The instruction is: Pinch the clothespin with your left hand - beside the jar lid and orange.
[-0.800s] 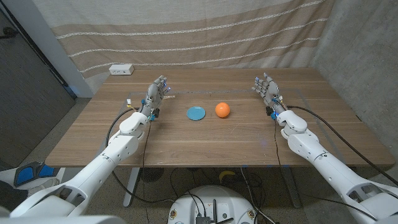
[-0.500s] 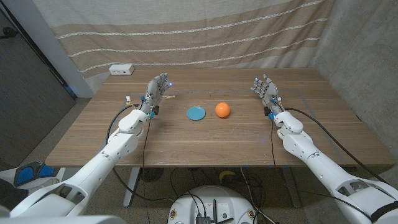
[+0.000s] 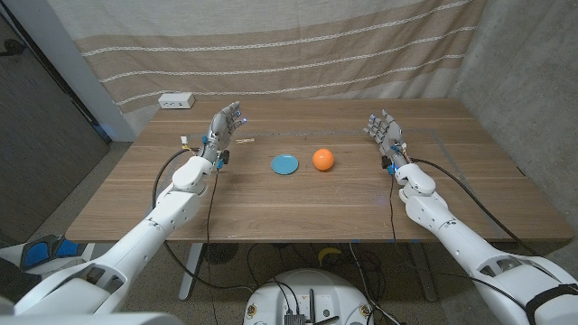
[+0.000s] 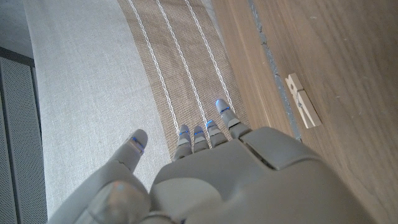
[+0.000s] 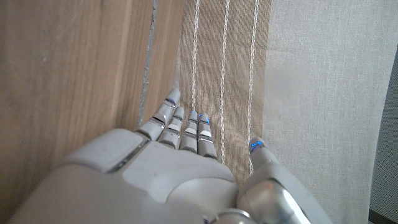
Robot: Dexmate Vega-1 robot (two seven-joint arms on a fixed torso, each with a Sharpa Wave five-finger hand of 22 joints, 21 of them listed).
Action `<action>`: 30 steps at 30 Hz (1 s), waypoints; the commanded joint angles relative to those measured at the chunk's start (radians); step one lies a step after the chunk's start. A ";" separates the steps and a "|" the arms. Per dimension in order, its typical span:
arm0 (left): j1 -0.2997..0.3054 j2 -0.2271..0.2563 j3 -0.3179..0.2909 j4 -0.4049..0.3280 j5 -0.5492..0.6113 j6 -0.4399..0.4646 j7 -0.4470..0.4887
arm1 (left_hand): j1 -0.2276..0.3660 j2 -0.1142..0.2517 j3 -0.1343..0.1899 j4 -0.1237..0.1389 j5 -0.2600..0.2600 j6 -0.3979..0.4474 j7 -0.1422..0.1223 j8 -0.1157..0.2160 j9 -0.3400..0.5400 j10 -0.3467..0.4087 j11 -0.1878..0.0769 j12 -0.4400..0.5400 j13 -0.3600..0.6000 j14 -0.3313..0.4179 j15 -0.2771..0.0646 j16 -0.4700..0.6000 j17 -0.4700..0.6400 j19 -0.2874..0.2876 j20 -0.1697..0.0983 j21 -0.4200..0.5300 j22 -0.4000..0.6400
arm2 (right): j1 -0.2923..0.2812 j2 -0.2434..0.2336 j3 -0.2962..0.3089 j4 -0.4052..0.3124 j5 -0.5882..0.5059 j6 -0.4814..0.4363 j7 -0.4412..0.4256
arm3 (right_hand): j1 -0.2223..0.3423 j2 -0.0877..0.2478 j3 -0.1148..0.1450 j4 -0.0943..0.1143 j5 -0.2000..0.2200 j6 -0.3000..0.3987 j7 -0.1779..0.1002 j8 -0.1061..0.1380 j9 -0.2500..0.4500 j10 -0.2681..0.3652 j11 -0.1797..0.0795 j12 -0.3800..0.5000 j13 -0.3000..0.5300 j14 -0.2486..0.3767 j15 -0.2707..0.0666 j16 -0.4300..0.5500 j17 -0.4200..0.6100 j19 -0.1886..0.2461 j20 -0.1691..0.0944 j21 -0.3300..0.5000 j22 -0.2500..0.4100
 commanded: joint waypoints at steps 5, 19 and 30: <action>-0.054 0.064 0.044 -0.015 0.199 0.074 0.127 | 0.012 0.006 0.006 -0.024 -0.008 0.036 -0.001 0.007 0.005 0.029 0.002 0.007 0.006 0.044 -0.001 0.013 0.002 0.027 0.007 -0.005 0.003 | -0.019 -0.002 -0.009 -0.040 -0.039 0.034 -0.044 | 0.033 0.017 0.011 -0.028 0.004 0.030 -0.002 0.010 0.003 0.030 0.005 0.010 0.003 0.030 -0.001 0.014 -0.002 0.006 0.015 -0.011 0.006; -0.092 0.121 0.077 -0.047 0.318 0.149 0.159 | 0.017 0.009 0.010 -0.039 -0.010 0.046 -0.003 0.005 0.006 0.041 0.002 0.007 0.007 0.062 -0.006 0.012 0.003 0.042 0.007 -0.005 0.004 | -0.078 -0.034 -0.016 -0.152 -0.073 0.020 -0.101 | 0.048 0.019 0.017 -0.046 0.007 0.050 0.001 0.013 0.003 0.043 0.009 0.010 0.005 0.036 -0.002 0.019 -0.001 0.009 0.019 -0.018 0.007; -0.114 0.162 0.106 -0.100 0.431 0.220 0.194 | 0.021 0.011 0.014 -0.050 -0.011 0.051 -0.007 0.004 0.006 0.047 -0.003 0.006 0.007 0.070 -0.013 0.009 0.004 0.050 0.008 -0.006 0.005 | -0.103 -0.047 -0.018 -0.193 -0.096 0.034 -0.118 | 0.057 0.019 0.020 -0.056 0.008 0.063 0.003 0.015 0.004 0.058 0.012 0.013 0.006 0.041 -0.001 0.023 0.000 0.011 0.022 -0.024 0.007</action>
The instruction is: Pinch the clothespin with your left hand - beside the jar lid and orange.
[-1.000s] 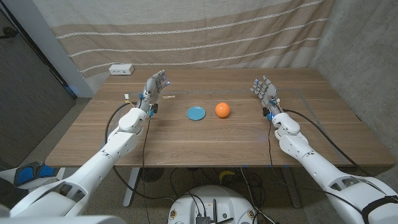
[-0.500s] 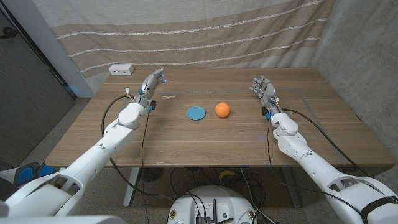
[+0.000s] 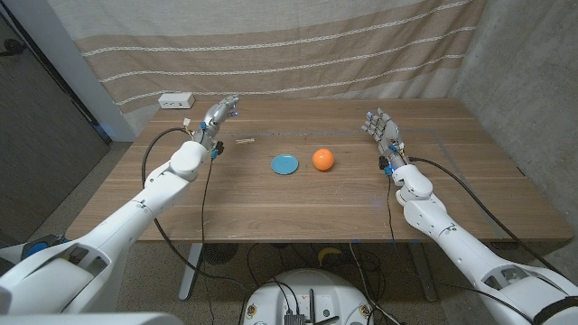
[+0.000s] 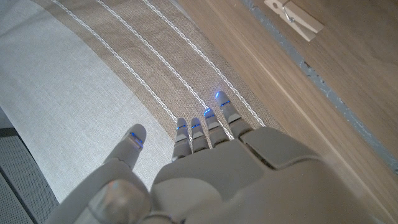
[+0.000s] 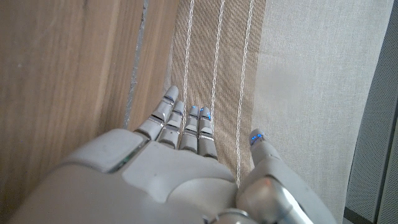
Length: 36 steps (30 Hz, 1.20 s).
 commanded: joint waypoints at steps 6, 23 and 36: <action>-0.029 0.060 0.031 -0.074 0.145 0.103 0.046 | 0.015 0.004 0.005 -0.014 -0.001 0.012 -0.002 0.003 0.002 0.015 -0.003 0.005 0.003 0.016 -0.006 0.000 0.004 0.014 0.004 -0.001 0.006 | -0.039 -0.023 -0.001 -0.067 -0.025 0.005 -0.028 | -0.002 0.002 0.002 -0.011 0.004 0.014 -0.002 0.003 0.005 0.010 0.001 0.006 0.004 0.009 0.002 0.008 0.003 0.005 0.008 -0.004 0.003; -0.067 0.111 0.069 -0.145 0.284 0.210 0.042 | 0.020 0.004 0.010 -0.034 -0.004 0.041 -0.013 0.008 0.003 0.027 -0.012 0.004 0.003 0.032 -0.016 -0.003 0.005 0.030 0.001 -0.003 0.007 | -0.068 -0.042 0.004 -0.110 -0.030 -0.002 -0.044 | 0.004 0.002 0.002 -0.020 0.005 0.027 0.001 0.003 0.005 0.013 0.005 0.003 0.006 0.008 0.004 0.010 0.005 0.005 0.011 -0.012 0.004; -0.091 0.141 0.096 -0.211 0.389 0.311 0.025 | 0.036 -0.007 0.009 -0.068 -0.009 0.046 -0.019 0.004 0.003 0.030 -0.025 0.000 0.004 0.036 -0.028 -0.007 0.004 0.038 -0.011 -0.007 0.006 | -0.091 -0.052 0.007 -0.139 -0.036 -0.001 -0.055 | 0.006 0.003 0.001 -0.026 0.005 0.056 0.009 0.010 0.007 0.020 0.004 0.002 0.008 0.005 0.004 0.011 0.007 0.006 0.013 -0.019 0.004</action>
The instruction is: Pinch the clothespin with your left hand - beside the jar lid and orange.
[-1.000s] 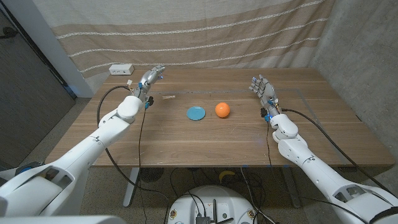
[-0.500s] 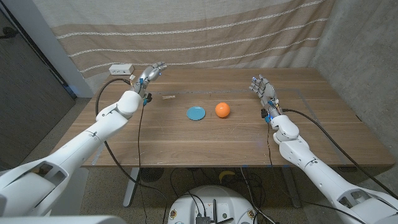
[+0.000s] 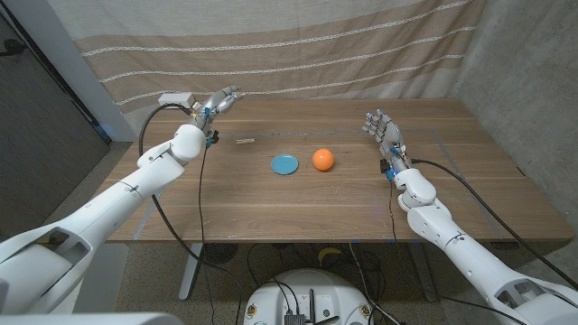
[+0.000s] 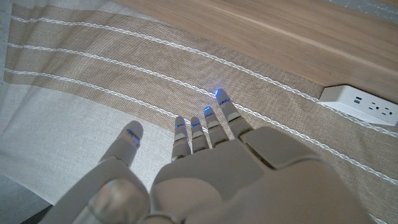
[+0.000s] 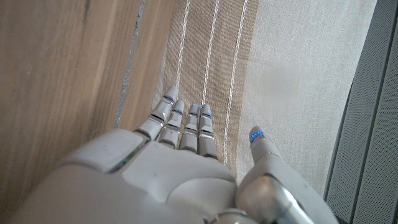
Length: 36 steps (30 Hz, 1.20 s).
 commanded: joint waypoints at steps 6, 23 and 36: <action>-0.028 0.042 0.035 -0.085 0.133 0.132 -0.029 | 0.024 -0.003 0.006 -0.025 -0.002 0.011 -0.010 0.004 0.004 0.004 -0.015 -0.002 0.004 0.006 -0.012 -0.004 0.005 0.008 -0.006 -0.011 0.001 | -0.028 -0.012 0.003 -0.037 -0.015 0.004 -0.018 | 0.006 0.004 -0.004 -0.007 0.005 0.026 0.006 0.009 0.003 0.008 0.006 0.002 0.003 -0.001 0.002 0.003 0.004 -0.001 0.008 -0.007 0.004; -0.053 0.058 0.072 -0.134 0.253 0.262 -0.065 | 0.046 -0.006 0.007 -0.058 -0.006 0.025 -0.015 0.004 0.005 0.022 -0.021 0.000 0.005 0.008 -0.020 -0.006 0.005 0.009 -0.007 -0.020 0.002 | -0.039 -0.012 0.003 -0.054 -0.026 0.004 -0.035 | 0.011 0.004 -0.004 -0.014 0.006 0.019 0.004 0.001 0.004 0.011 0.004 0.000 0.005 -0.001 0.003 0.005 0.005 0.002 0.008 -0.014 0.005; -0.098 0.057 0.130 -0.187 0.363 0.422 -0.144 | 0.119 0.012 0.028 -0.096 -0.003 0.092 -0.012 0.026 0.007 0.047 -0.038 0.002 0.006 0.023 -0.039 -0.005 0.006 0.013 -0.010 -0.034 0.002 | -0.038 -0.013 0.004 -0.051 -0.018 -0.001 -0.029 | 0.012 0.004 -0.004 -0.017 0.007 0.021 0.003 0.000 0.005 0.011 0.005 -0.002 0.006 -0.001 0.004 0.006 0.006 0.003 0.009 -0.018 0.005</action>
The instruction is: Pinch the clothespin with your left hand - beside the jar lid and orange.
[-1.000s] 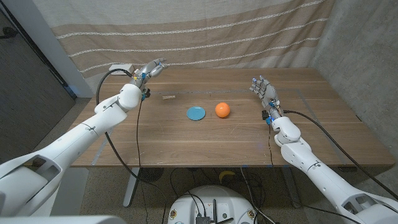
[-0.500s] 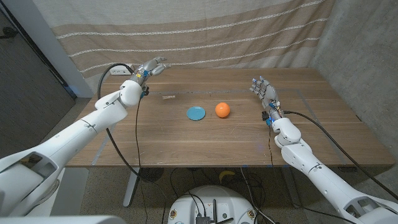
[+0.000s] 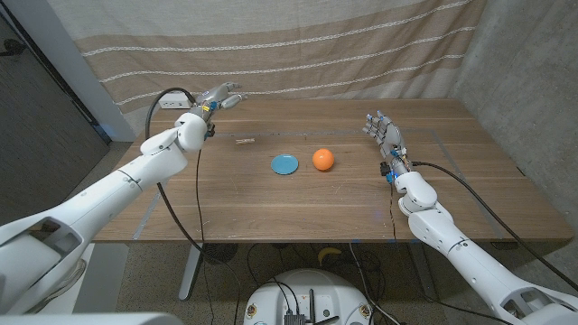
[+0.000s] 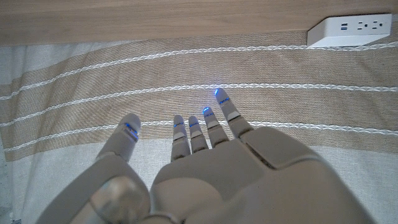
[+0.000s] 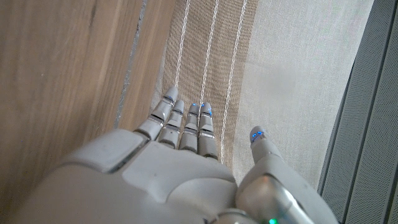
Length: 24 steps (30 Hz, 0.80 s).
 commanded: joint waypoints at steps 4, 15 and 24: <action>-0.054 -0.002 0.070 -0.056 0.149 0.206 -0.110 | 0.083 -0.008 0.009 -0.019 0.000 0.086 0.004 0.030 0.003 0.065 -0.015 0.011 0.002 0.031 -0.026 0.001 0.006 0.022 -0.014 -0.012 0.002 | -0.002 -0.005 0.002 -0.002 0.008 -0.010 0.007 | -0.002 -0.010 0.003 -0.010 0.007 0.008 -0.001 0.000 0.005 0.008 0.000 -0.002 0.002 0.005 0.006 0.009 0.002 0.002 0.009 -0.003 0.005; -0.113 -0.014 0.133 -0.078 0.228 0.324 -0.238 | 0.219 -0.060 -0.004 -0.021 -0.001 0.233 0.029 0.073 0.008 0.176 -0.038 0.024 0.006 0.083 -0.052 0.004 0.007 0.062 -0.028 -0.026 0.003 | 0.004 -0.008 0.002 0.005 0.019 -0.017 0.022 | -0.002 -0.010 0.001 -0.012 0.007 0.026 0.006 0.003 0.007 0.022 0.006 0.002 0.004 0.016 0.006 0.015 0.005 0.010 0.014 -0.006 0.006; -0.198 -0.034 0.214 -0.065 0.289 0.437 -0.416 | 0.251 -0.075 -0.011 -0.021 -0.001 0.252 0.030 0.078 0.011 0.206 -0.042 0.028 0.008 0.092 -0.056 0.004 0.007 0.067 -0.031 -0.030 0.004 | 0.009 -0.010 0.002 0.010 0.024 -0.022 0.029 | -0.003 -0.009 -0.001 -0.012 0.007 0.040 0.011 0.006 0.008 0.029 0.005 0.003 0.005 0.025 0.008 0.020 0.007 0.016 0.014 -0.009 0.007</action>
